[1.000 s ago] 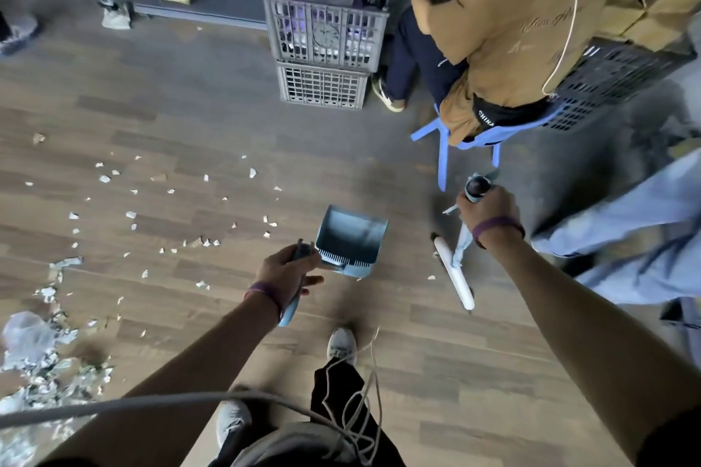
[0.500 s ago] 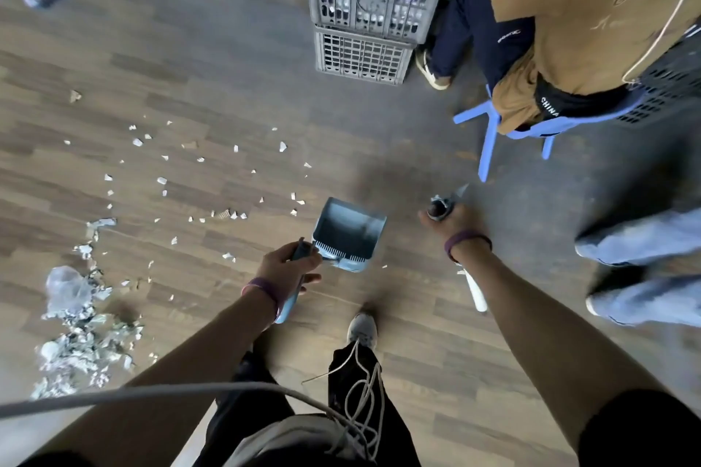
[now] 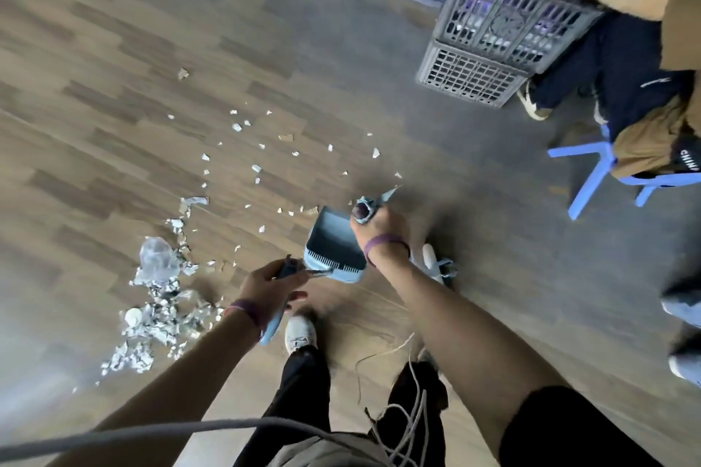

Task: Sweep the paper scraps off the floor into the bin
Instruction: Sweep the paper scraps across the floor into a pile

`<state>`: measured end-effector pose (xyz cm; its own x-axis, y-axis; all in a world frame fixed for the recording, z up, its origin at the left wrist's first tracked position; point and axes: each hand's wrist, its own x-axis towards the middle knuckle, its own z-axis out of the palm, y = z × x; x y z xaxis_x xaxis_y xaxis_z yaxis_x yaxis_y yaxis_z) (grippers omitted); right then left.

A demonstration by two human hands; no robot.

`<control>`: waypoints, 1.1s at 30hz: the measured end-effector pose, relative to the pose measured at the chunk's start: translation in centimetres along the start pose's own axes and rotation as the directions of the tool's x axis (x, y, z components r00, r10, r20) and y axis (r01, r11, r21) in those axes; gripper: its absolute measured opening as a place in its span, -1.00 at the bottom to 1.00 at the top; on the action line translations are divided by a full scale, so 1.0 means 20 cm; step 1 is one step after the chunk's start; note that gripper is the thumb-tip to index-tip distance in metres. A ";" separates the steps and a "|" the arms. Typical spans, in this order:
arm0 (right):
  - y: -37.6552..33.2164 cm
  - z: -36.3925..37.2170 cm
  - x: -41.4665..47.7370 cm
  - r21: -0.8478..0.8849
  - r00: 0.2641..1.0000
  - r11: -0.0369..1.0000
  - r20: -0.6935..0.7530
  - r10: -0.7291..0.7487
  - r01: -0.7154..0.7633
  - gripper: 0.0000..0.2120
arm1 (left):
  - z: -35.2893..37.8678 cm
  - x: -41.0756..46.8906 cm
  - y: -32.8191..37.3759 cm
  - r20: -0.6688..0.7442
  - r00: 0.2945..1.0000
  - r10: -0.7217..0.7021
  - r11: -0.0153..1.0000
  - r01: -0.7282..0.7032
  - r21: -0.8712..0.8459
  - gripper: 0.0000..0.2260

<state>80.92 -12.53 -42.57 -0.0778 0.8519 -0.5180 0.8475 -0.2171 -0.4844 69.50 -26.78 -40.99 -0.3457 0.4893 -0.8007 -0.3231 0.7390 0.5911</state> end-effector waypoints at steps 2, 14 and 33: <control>-0.27 0.20 -0.11 0.006 0.995 0.998 0.083 -0.056 0.056 -0.54 | -0.27 -0.01 -0.01 -0.052 0.999 0.014 1.000 -0.013 0.012 -0.88; -1.28 0.95 -0.85 0.066 0.822 0.911 0.408 -0.397 0.407 -0.58 | -1.28 -0.26 -0.15 -0.475 0.880 0.018 0.988 -0.089 -0.127 -0.83; -1.17 0.13 -0.35 0.044 0.907 0.908 0.048 -0.418 0.416 -0.69 | -0.90 -0.24 0.15 -0.490 0.868 0.077 0.940 -0.227 -0.254 -0.83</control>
<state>60.30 -14.70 -29.50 -0.4503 0.8405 -0.3014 0.7142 0.1365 -0.6865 54.32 -35.17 -33.63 -0.7570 0.2546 -0.6017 -0.4490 0.4662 0.7622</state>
